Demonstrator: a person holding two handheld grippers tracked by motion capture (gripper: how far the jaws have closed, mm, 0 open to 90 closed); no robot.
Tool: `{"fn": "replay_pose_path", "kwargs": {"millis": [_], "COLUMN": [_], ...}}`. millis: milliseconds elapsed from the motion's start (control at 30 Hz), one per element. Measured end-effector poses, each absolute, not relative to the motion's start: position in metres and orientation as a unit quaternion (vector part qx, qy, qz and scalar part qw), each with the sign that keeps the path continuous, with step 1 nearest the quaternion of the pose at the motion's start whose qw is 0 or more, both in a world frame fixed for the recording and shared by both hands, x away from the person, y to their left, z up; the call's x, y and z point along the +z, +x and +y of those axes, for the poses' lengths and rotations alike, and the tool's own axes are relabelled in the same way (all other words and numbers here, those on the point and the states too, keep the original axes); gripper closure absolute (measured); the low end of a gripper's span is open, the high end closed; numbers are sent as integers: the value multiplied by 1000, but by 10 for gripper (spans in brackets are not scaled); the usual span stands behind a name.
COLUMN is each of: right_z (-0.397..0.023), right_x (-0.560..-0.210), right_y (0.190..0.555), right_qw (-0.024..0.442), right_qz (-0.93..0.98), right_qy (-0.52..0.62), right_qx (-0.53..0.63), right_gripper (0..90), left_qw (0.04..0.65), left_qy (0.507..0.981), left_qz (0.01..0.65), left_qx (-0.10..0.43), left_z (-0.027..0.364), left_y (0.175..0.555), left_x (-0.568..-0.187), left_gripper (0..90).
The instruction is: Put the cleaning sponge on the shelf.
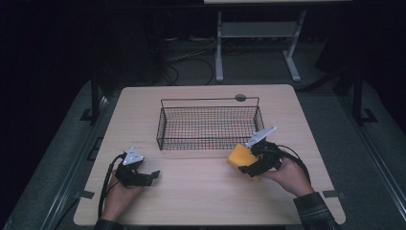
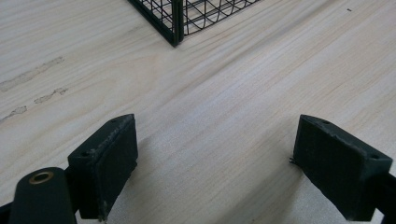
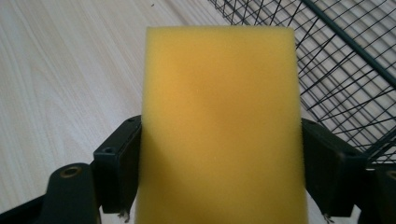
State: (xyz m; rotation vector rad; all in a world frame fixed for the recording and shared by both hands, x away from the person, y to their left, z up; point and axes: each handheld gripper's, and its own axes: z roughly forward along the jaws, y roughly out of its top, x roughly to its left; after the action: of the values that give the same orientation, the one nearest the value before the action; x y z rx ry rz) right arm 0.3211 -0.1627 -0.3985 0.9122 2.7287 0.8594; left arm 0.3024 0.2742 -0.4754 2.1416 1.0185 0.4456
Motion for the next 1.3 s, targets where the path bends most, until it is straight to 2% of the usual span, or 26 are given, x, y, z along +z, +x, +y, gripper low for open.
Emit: {"fn": "replay_pose_path", "kwargs": {"millis": [700,1300], "right_z": [-172,-178], "right_x": [-366,-346], "right_y": [329,360], "right_qw": [83,90], "right_qz": [899,894], "right_qy": [310,318], "right_qx": [298,303], "right_gripper": [235,235], "left_qw": [356,355], "left_qy": [830,831], "left_qz": [394,392], "left_qx": [173,173], "left_z": [274,275], "left_y": [302,303], "left_x": [-475,-475], "left_gripper": [130,130]}}
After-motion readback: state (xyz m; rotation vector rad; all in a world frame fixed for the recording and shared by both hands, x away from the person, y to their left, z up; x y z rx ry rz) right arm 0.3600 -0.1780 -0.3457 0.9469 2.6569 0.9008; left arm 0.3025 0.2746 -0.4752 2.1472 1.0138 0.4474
